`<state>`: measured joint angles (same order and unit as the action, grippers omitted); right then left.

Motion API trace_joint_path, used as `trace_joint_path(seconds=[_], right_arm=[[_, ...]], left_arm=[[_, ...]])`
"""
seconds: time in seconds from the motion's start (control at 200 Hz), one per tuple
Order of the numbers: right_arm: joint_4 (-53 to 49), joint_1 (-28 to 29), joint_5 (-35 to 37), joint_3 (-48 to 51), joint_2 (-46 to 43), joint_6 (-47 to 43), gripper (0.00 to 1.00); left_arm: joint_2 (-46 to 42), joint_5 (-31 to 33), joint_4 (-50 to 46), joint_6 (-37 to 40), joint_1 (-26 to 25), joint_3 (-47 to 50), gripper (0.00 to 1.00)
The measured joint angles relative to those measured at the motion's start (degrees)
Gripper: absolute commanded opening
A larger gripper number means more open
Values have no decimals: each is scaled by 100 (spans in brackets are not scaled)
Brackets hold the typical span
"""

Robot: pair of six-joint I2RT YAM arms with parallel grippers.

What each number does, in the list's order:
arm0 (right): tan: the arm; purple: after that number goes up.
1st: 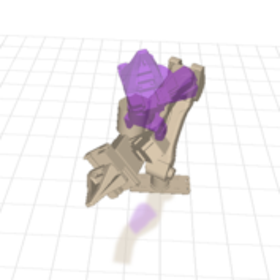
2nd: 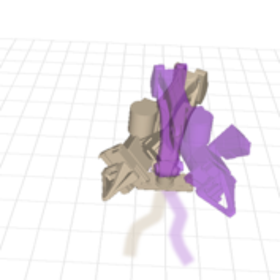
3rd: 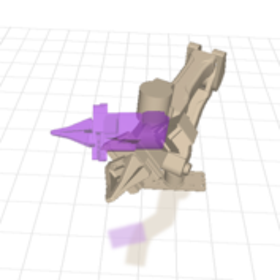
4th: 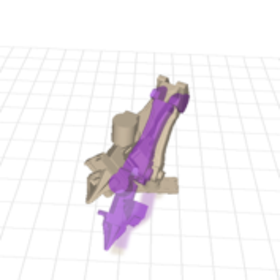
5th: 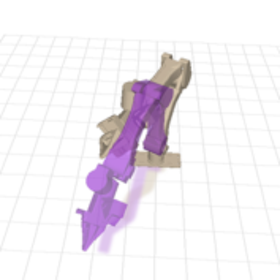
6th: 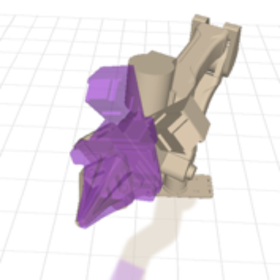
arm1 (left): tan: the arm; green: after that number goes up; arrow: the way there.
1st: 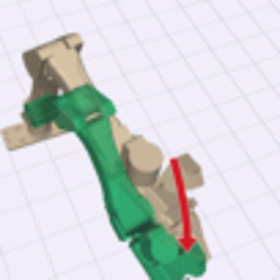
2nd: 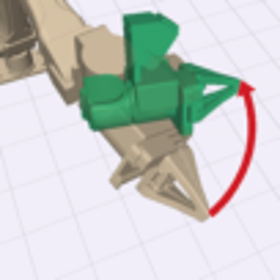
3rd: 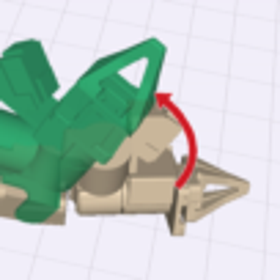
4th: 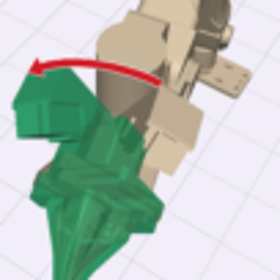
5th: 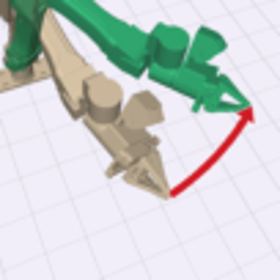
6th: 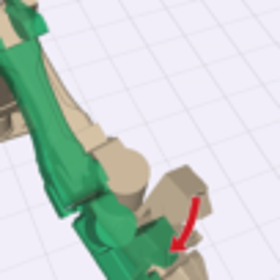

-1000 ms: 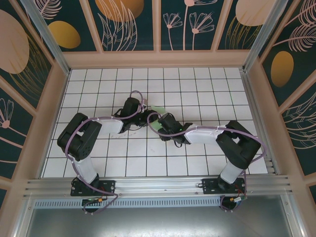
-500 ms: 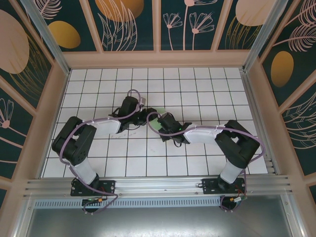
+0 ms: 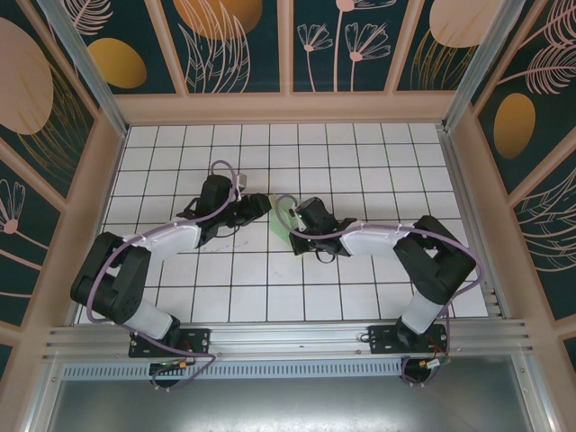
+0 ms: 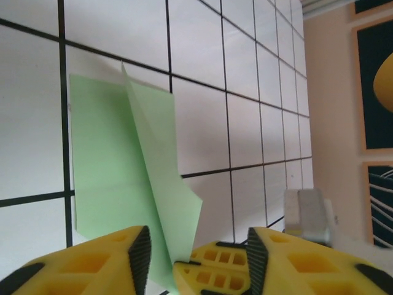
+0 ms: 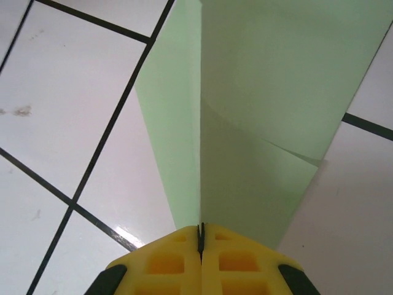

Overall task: Fold a paper plane with a square sheet of paper (fold left side to right side)
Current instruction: Fourth fold the wing at the center of the table.

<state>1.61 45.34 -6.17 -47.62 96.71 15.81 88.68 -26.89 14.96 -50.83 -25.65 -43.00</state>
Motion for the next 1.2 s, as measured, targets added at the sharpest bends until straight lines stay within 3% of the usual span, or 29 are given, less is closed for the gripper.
trace_joint_path(seconds=[0.38,1.201], right_arm=[[619,-501,-1344,455,0,365,1],[1543,-927,-2284,979,-22,1010,1]], left_arm=[[975,-271,138,-24,-352,-216,43],[1803,-221,125,-22,-544,-765,41]])
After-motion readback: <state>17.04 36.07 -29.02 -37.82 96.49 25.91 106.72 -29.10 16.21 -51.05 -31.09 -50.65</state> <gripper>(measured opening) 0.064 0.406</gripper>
